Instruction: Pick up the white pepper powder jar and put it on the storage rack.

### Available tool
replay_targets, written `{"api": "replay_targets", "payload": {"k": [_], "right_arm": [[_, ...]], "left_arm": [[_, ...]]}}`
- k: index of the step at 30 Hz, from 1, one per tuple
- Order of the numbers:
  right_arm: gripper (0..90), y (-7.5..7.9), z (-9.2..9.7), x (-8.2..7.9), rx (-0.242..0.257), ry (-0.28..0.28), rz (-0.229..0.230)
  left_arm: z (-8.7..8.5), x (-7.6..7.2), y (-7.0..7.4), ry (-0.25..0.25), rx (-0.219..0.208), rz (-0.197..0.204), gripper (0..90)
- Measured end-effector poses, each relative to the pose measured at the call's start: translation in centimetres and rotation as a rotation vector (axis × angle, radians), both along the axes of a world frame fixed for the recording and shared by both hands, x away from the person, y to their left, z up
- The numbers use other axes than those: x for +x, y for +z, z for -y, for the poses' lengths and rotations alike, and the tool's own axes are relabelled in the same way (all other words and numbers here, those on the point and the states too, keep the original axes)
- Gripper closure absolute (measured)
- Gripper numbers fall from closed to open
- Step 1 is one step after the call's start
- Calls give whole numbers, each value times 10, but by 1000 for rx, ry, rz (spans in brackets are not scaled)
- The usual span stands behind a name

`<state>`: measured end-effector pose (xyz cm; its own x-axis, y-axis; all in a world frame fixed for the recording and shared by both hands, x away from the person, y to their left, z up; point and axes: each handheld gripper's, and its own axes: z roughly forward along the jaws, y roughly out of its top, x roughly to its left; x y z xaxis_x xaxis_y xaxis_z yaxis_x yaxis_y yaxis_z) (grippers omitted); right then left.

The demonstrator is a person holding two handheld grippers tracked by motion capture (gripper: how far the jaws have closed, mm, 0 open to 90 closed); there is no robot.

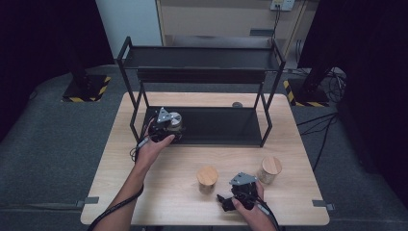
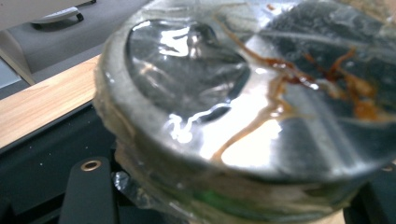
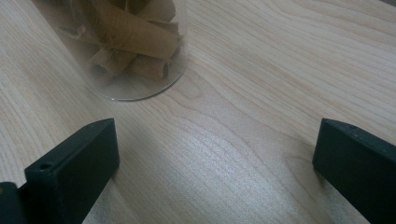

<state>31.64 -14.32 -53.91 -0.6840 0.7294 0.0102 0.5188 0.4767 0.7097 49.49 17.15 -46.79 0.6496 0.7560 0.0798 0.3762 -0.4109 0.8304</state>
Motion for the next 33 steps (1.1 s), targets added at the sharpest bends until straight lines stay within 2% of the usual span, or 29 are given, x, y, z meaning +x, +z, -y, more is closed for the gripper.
{"api": "replay_targets", "payload": {"k": [11, 18, 23, 26, 33], "right_arm": [[4, 0, 0, 0, 0, 0, 1], [4, 0, 0, 0, 0, 0, 1], [4, 0, 0, 0, -1, 1, 1], [3, 0, 0, 0, 0, -1, 0], [4, 0, 0, 0, 0, 0, 0]], "left_arm": [[8, 19, -2, 18, -3, 11, 300], [11, 31, -12, 35, -8, -20, 300], [11, 35, -20, 46, -8, -30, 300], [13, 36, -24, 34, 12, -34, 300], [16, 39, -30, 33, -8, -35, 300]]}}
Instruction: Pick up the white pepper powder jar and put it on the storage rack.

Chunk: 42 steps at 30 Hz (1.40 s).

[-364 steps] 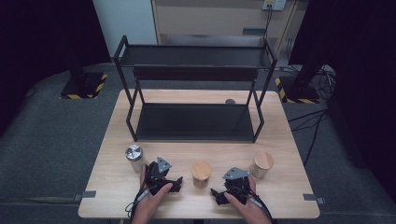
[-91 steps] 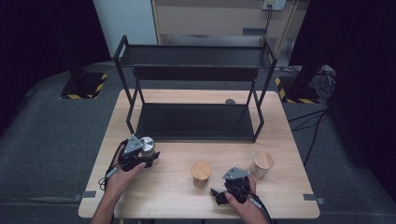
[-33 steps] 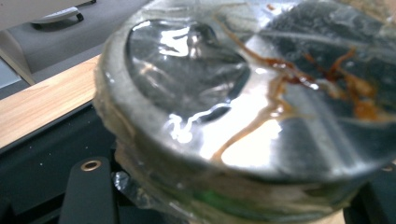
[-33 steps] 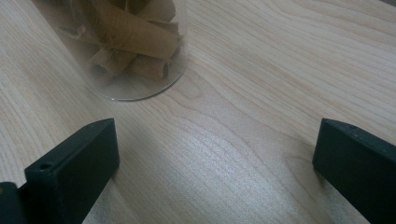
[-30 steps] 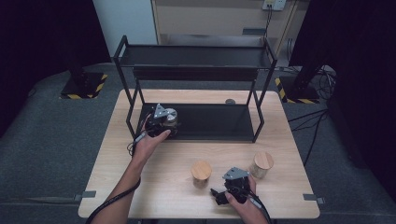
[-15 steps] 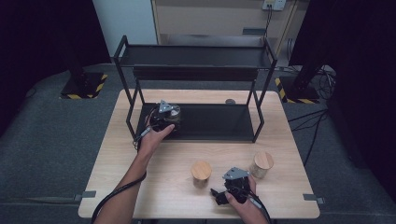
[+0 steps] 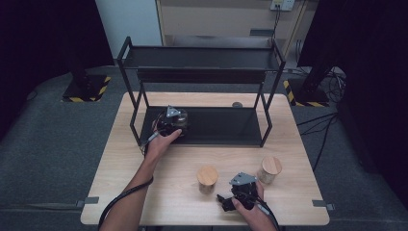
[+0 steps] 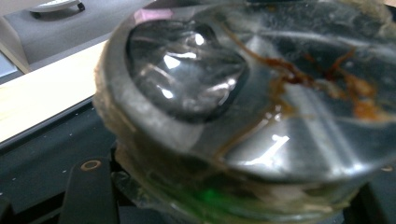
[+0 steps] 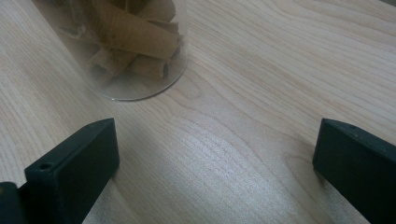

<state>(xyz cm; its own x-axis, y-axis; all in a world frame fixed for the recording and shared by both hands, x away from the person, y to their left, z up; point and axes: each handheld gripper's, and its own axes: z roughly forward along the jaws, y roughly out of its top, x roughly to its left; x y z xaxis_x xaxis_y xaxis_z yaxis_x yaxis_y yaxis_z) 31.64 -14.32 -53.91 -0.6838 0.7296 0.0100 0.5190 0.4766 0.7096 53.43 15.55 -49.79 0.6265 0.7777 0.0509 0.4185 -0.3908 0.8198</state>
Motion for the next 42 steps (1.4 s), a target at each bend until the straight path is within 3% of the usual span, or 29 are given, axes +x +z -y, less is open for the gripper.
{"api": "replay_targets", "payload": {"k": [18, 29, 32, 39, 42], "right_arm": [[4, 0, 0, 0, 0, 0, 0], [4, 0, 0, 0, 0, 0, 0], [3, 0, 0, 0, 0, 0, 0], [4, 0, 0, 0, 0, 0, 0], [4, 0, 0, 0, 0, 0, 0]], "left_arm": [[-2, 7, -9, 6, -53, -22, 300], [-3, 6, -11, 8, -62, -9, 293], [-3, 6, -9, 13, -84, -12, 174], [-3, -3, -5, 33, -45, -22, 76], [-7, -9, -2, 72, -73, -23, 60]]}}
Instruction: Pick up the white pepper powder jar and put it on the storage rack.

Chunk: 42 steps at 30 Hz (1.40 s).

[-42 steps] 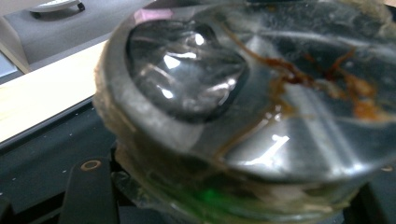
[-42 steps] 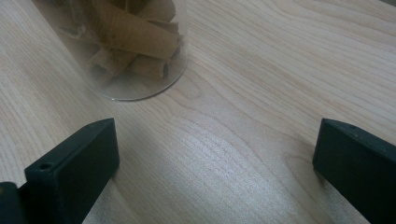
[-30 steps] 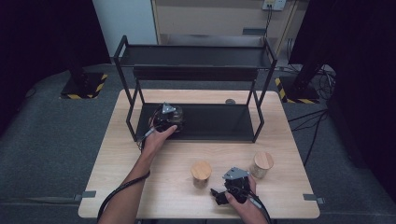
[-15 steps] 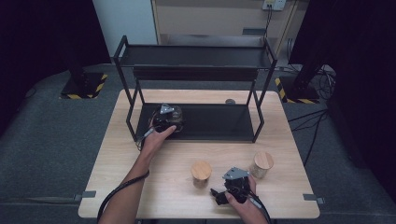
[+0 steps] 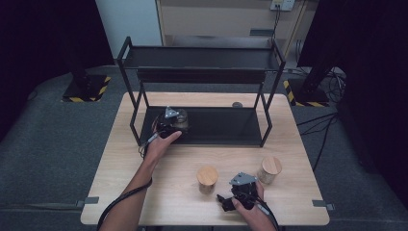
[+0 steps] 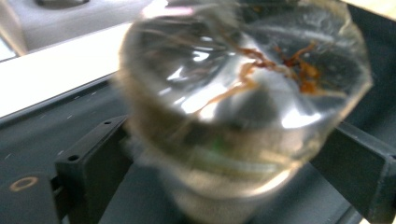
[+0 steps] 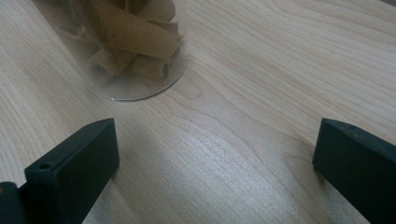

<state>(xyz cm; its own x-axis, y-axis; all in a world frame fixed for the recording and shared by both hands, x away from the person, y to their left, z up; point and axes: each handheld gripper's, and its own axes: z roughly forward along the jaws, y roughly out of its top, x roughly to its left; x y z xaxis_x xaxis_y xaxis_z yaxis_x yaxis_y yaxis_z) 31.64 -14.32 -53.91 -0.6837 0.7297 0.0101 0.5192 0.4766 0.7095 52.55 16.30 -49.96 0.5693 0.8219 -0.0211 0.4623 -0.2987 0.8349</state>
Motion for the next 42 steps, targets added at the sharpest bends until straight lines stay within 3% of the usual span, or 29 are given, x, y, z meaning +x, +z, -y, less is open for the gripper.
{"api": "replay_targets", "payload": {"k": [10, 21, 30, 42], "right_arm": [[4, 0, 0, 0, 0, 0, 0], [4, 0, 0, 0, 0, 0, 0], [4, 0, 0, 0, 0, 1, 1], [3, 0, 0, 0, 0, 0, 0]], "left_arm": [[-2, -23, 12, 5, 18, 21, 38], [-6, -50, 21, 18, -9, 56, 36], [-12, -65, 28, 45, 2, 42, 35], [-18, -91, 28, 37, -8, 35, 36]]}}
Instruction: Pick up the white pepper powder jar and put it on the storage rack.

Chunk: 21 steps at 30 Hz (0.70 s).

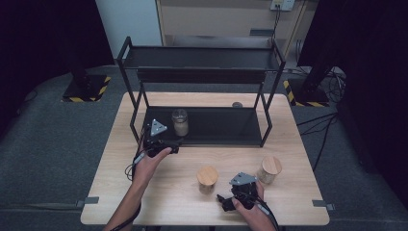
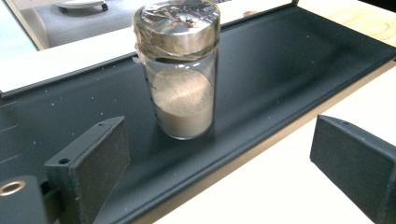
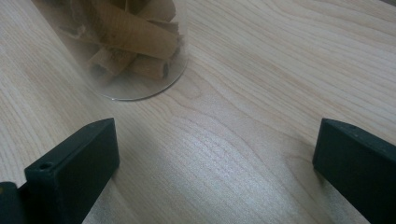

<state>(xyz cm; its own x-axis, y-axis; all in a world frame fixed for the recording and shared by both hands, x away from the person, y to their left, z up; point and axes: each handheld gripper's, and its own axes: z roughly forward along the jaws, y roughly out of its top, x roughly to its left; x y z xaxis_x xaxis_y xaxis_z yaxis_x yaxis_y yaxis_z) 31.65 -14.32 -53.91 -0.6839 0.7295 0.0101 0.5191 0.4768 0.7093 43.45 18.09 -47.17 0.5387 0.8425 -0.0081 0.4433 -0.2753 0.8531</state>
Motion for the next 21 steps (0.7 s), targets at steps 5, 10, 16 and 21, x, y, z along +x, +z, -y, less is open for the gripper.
{"api": "replay_targets", "payload": {"k": [5, 10, 16, 21], "right_arm": [[4, 0, 0, 0, 0, 1, 1], [4, 0, 0, 0, 0, 0, 0], [3, 0, 0, 0, 0, 0, 0], [4, 0, 0, 0, 0, 0, 0]], "left_arm": [[-3, -10, 0, 10, -2, -26, 38], [-5, -20, 3, 8, 9, -26, 37], [-7, -30, 5, 14, 0, -30, 37], [-10, -36, 5, 28, 3, -33, 38]]}}
